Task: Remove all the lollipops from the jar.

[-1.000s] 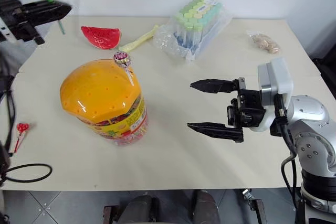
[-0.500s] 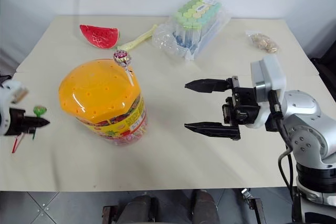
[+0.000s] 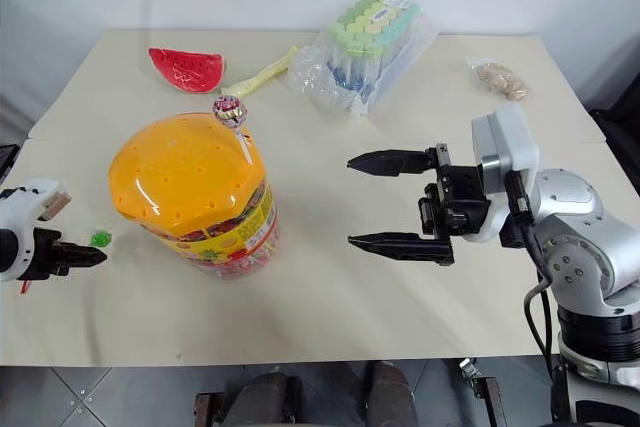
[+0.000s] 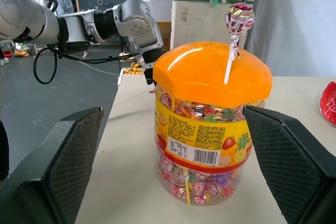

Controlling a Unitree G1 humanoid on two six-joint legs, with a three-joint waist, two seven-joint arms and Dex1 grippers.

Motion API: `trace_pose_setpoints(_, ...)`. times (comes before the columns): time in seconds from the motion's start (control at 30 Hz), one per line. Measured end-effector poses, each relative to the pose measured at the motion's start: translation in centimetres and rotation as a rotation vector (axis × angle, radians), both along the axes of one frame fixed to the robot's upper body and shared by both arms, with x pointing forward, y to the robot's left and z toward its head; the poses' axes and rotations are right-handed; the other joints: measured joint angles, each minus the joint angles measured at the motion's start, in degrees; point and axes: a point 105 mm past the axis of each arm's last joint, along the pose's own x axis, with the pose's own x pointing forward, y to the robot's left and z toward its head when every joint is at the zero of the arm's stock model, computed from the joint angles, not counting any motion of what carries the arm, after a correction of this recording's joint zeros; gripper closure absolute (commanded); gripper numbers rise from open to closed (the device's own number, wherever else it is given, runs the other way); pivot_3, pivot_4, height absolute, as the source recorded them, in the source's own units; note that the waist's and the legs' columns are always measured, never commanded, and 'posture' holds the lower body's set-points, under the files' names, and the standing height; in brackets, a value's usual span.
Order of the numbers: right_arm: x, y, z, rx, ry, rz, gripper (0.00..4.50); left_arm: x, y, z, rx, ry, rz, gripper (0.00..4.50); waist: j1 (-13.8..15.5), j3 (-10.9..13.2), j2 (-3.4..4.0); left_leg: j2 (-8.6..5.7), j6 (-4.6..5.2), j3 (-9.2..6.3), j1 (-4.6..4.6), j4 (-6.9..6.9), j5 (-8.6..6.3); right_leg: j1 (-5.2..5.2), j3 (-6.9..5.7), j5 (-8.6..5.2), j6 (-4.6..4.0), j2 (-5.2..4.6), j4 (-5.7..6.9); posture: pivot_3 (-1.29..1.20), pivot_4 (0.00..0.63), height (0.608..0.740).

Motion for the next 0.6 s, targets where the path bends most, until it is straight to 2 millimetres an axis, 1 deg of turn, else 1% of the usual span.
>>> trace_pose_setpoints(0.1, 0.0, 0.0, 0.0, -0.001, 0.000, 0.001, 0.00, -0.1, -0.3, 0.8, 0.008, -0.016, -0.027, 1.05, 0.00, 0.00, 0.00, 0.00, 0.00, 0.02, 0.00, 0.00, 0.00, -0.01, 0.01, 0.00, 0.00, 0.00, -0.01, 0.00, 0.150, 0.740)
trace_pose_setpoints(0.13, 0.0, 0.0, 0.0, -0.001, -0.001, 0.001, 0.00, -0.1, -0.4, 1.1, 0.008, -0.026, -0.034, 0.83, -0.01, 0.00, 0.00, 0.00, 0.00, 0.02, 0.00, -0.01, 0.00, -0.01, 0.02, 0.00, 0.00, 0.00, -0.01, 0.00, 0.150, 0.740)
trace_pose_setpoints(0.2, 0.0, -0.1, 0.0, -0.006, -0.003, -0.005, 0.00, -0.1, -0.6, 2.3, 0.006, -0.057, -0.053, 0.19, -0.02, 0.00, 0.00, 0.00, 0.00, 0.03, 0.00, -0.01, 0.00, -0.02, 0.03, 0.00, 0.00, 0.00, -0.01, 0.00, 0.150, 0.740)
trace_pose_setpoints(0.23, 0.0, -0.2, 0.1, -0.005, -0.004, -0.007, 0.00, -0.1, -0.7, 2.8, 0.010, -0.071, -0.063, 0.03, -0.02, 0.00, 0.00, 0.00, 0.00, 0.05, 0.01, -0.02, 0.00, -0.02, 0.04, 0.00, 0.00, 0.00, -0.01, 0.00, 0.150, 0.740)
trace_pose_setpoints(0.4, 0.1, -0.4, 0.1, -0.018, -0.006, -0.020, 0.00, 0.3, -1.6, 4.9, -0.009, -0.147, -0.130, 0.03, 0.02, 0.00, 0.00, 0.00, 0.00, 0.07, 0.01, -0.02, 0.00, -0.02, 0.06, 0.00, 0.00, 0.00, 0.00, 0.00, 0.150, 0.740)
trace_pose_setpoints(0.53, 0.4, -0.6, 0.0, -0.023, -0.010, -0.038, 0.00, 0.1, -2.2, 5.9, -0.031, -0.167, -0.178, 0.03, -0.01, 0.00, 0.00, 0.00, 0.00, 0.09, 0.01, -0.04, 0.00, -0.05, 0.07, 0.00, 0.00, 0.00, 0.00, 0.00, 0.150, 0.740)
trace_pose_setpoints(0.6, 0.6, -0.8, 0.2, -0.014, -0.016, -0.059, 0.00, 0.2, -2.8, 7.0, -0.062, -0.230, -0.244, 0.03, -0.03, 0.00, 0.00, 0.01, 0.00, 0.10, -0.02, -0.04, 0.00, -0.08, 0.07, 0.00, 0.00, 0.02, 0.00, 0.00, 0.150, 0.740)
